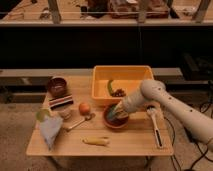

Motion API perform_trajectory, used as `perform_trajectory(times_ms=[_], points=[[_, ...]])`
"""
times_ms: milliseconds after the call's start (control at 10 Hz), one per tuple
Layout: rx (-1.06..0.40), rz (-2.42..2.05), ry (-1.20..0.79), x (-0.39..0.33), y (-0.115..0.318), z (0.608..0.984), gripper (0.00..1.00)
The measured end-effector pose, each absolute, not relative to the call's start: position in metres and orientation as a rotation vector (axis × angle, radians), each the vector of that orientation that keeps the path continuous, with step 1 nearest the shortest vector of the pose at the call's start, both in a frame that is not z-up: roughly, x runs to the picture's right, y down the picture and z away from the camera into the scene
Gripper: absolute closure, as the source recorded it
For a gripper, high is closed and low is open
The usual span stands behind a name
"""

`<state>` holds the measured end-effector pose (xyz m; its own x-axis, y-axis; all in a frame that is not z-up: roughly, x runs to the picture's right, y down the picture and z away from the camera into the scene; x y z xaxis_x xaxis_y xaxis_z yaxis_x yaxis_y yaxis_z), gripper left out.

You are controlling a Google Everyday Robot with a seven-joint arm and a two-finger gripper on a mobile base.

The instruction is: Wipe red bowl with sponge

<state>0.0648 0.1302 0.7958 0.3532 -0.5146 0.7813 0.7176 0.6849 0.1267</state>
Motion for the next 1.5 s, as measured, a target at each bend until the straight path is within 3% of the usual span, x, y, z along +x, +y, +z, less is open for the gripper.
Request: perform_trajectory(times_ms=[600,1100,1500], points=[[-0.197,-0.842,-1.001,0.041,0.148,0.765,1.0],[-0.221,-0.851,-1.017,0.067,0.172,0.742,1.0],[-0.255,-0.828,-0.951,0.108,0.177,0.749,1.0]])
